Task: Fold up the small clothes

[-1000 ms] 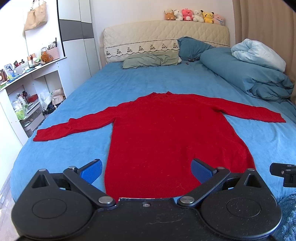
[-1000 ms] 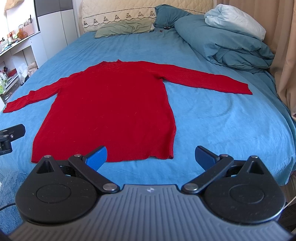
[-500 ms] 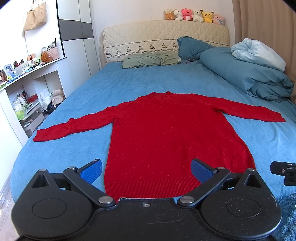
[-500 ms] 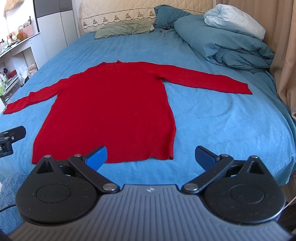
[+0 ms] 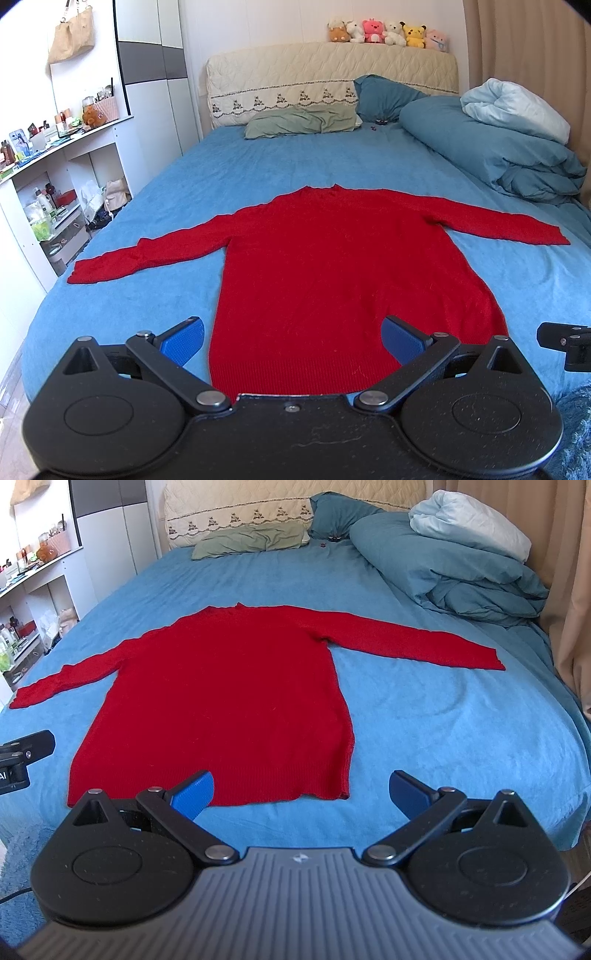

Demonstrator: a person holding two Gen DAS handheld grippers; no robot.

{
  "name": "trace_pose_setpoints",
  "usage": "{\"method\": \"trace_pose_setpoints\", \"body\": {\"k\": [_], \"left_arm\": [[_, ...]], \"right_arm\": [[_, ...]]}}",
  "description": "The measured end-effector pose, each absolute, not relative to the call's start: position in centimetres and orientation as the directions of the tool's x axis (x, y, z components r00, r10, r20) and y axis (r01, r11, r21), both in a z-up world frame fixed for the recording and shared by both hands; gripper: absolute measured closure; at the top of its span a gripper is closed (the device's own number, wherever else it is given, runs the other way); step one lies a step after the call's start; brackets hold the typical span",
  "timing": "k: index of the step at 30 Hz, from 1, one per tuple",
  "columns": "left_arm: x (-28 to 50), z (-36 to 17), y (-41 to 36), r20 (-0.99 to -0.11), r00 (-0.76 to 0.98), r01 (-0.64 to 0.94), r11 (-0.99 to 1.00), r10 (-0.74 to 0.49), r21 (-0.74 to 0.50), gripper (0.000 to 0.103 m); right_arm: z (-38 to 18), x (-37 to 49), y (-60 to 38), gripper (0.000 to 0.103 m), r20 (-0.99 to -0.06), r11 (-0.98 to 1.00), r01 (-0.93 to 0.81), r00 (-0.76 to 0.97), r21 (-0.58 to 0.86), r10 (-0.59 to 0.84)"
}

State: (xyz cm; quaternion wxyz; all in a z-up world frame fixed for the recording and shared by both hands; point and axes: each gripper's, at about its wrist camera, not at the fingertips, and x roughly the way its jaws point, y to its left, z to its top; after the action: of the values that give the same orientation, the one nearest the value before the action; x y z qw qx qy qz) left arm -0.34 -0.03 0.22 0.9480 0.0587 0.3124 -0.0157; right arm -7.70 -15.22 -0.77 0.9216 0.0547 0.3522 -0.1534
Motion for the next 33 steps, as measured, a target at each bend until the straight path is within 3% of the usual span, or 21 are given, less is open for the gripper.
{"method": "trace_pose_setpoints", "body": {"k": [25, 33], "left_arm": [[-0.3, 0.5, -0.1, -0.595, 0.804, 0.060, 0.993, 0.014, 0.104, 0.000], [3.3, 5.0, -0.9, -0.538, 0.843, 0.095, 0.988, -0.016, 0.121, 0.000]], "right_arm": [[-0.5, -7.4, -14.9, 0.000, -0.661, 0.949, 0.315, 0.712, -0.001, -0.237], [2.8, -5.5, -18.5, 0.000, -0.619, 0.925, 0.375, 0.741, 0.060, -0.260]]}}
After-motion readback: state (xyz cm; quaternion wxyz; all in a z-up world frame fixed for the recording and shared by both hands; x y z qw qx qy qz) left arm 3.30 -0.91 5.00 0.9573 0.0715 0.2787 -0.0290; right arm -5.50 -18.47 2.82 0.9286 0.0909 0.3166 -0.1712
